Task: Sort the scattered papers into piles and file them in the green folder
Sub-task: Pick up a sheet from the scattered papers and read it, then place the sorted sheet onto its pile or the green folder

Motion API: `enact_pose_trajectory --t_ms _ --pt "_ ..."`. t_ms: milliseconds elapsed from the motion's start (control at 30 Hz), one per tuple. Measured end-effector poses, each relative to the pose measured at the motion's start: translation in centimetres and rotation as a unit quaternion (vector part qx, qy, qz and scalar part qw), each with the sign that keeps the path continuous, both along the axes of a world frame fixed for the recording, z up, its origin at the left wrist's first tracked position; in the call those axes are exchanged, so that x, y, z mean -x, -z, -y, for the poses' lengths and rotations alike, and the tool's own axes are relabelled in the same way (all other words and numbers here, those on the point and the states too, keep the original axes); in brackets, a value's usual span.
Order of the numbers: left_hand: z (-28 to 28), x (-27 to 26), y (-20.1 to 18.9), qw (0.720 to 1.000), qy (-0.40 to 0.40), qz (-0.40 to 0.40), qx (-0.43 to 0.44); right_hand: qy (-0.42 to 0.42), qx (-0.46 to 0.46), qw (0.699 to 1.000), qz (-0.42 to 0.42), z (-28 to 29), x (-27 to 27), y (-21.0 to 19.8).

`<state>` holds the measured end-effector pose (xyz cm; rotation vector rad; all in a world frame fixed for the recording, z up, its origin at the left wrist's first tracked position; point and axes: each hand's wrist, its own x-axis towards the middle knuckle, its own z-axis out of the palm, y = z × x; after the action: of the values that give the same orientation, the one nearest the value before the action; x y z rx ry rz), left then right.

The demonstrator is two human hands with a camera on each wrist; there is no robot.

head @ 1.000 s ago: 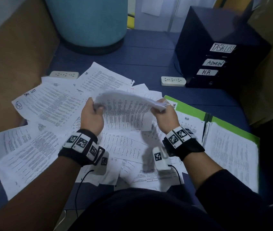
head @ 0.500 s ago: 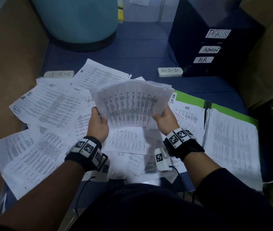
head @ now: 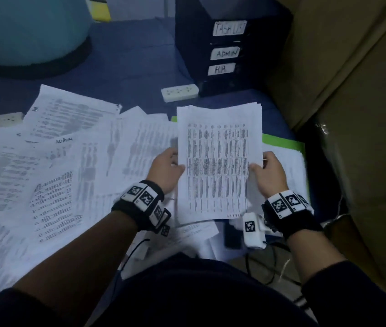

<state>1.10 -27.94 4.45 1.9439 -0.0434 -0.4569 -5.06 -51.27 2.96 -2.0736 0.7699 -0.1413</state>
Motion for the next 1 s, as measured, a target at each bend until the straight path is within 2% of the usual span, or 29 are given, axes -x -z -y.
enact_pose_trajectory --t_ms 233,300,367,467,533,600,667,767,833,900,1000 --pt "12.3 0.5 3.8 0.989 0.105 -0.092 -0.057 0.125 0.020 0.987 -0.102 10.0 4.5 2.3" --pt "14.3 1.1 4.9 0.971 0.176 -0.105 -0.123 0.107 0.017 0.980 -0.166 11.5 5.4 3.1" --pt "15.5 1.6 5.7 0.943 0.246 -0.087 -0.205 0.053 0.021 0.970 -0.238 12.2 6.1 3.9" --pt "15.9 1.5 6.0 0.935 0.270 -0.084 -0.215 0.045 0.028 0.966 -0.254 12.5 6.3 4.7" --pt "14.9 1.1 5.6 0.948 0.250 -0.101 -0.166 0.073 0.056 0.972 -0.217 12.3 5.8 4.7" --pt "13.0 0.4 4.9 0.968 0.198 -0.101 -0.119 0.081 0.065 0.981 -0.162 11.3 4.7 4.3" --pt "10.6 -0.4 4.2 0.985 0.125 -0.089 -0.076 0.042 0.062 0.989 -0.124 9.5 2.9 3.7" --pt "5.6 -2.0 3.3 0.997 0.020 -0.053 -0.058 -0.057 0.045 0.993 -0.097 5.5 -0.9 3.3" --pt "1.8 -2.9 3.0 0.995 -0.035 -0.037 -0.085 -0.110 0.015 0.990 -0.087 2.1 -3.5 3.2" --pt "-2.2 -3.6 3.1 0.985 -0.073 -0.035 -0.155 -0.155 -0.026 0.983 -0.099 -1.3 -5.8 3.2" --pt "-7.6 -4.0 4.0 0.961 -0.090 -0.058 -0.253 -0.225 -0.045 0.962 -0.146 -6.4 -8.6 3.8"
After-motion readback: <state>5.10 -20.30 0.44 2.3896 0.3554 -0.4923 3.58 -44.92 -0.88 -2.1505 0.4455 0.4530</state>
